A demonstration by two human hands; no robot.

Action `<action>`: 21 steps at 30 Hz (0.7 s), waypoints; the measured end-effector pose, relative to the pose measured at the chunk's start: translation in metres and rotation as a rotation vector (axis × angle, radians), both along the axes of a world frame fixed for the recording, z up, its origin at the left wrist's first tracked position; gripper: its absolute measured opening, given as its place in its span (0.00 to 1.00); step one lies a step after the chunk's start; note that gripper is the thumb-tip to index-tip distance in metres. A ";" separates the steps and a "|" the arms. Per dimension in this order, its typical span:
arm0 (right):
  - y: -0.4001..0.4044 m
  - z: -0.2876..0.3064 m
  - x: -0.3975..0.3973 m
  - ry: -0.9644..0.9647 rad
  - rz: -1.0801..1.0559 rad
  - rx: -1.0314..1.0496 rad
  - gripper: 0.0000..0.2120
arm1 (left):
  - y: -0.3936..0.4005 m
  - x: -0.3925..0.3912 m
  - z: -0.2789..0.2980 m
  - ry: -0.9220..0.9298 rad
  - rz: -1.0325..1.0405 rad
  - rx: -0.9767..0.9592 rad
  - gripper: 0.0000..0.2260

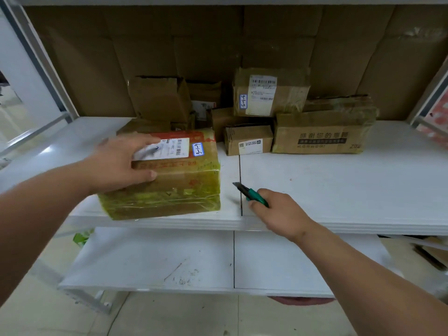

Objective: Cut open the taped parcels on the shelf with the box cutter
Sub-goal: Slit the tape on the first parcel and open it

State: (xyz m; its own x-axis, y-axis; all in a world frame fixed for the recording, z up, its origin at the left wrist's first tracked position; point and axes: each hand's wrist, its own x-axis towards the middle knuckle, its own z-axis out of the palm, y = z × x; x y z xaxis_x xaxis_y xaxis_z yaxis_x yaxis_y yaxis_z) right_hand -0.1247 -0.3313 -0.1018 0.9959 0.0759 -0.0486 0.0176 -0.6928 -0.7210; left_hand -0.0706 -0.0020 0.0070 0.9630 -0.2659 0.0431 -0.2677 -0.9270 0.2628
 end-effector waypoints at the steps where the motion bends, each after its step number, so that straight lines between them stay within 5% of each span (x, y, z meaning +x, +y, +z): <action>1: 0.004 0.000 0.000 0.002 -0.033 0.098 0.11 | 0.012 -0.003 -0.001 0.079 0.034 -0.028 0.35; 4: 0.022 -0.002 0.000 0.046 -0.095 0.354 0.09 | 0.028 -0.016 -0.009 0.208 0.064 0.007 0.38; 10: 0.047 -0.004 0.005 0.024 -0.253 0.565 0.09 | -0.020 -0.018 -0.011 0.014 0.186 0.118 0.39; 13: 0.035 0.004 0.011 0.023 -0.397 0.568 0.11 | -0.046 -0.022 -0.011 0.139 0.032 -0.317 0.21; 15: 0.025 0.007 0.011 0.017 -0.417 0.508 0.12 | -0.061 -0.024 -0.008 0.326 -0.128 -0.440 0.21; 21: 0.007 0.004 -0.014 -0.021 -0.435 0.382 0.09 | -0.097 -0.015 -0.009 0.008 -0.310 0.179 0.23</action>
State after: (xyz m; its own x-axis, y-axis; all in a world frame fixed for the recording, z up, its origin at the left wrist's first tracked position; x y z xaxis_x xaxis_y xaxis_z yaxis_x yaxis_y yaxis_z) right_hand -0.1383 -0.3248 -0.0974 0.9398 -0.3327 -0.0777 -0.1934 -0.3306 -0.9238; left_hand -0.0853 -0.0989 -0.0019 0.8353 -0.5484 -0.0381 -0.5423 -0.8334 0.1066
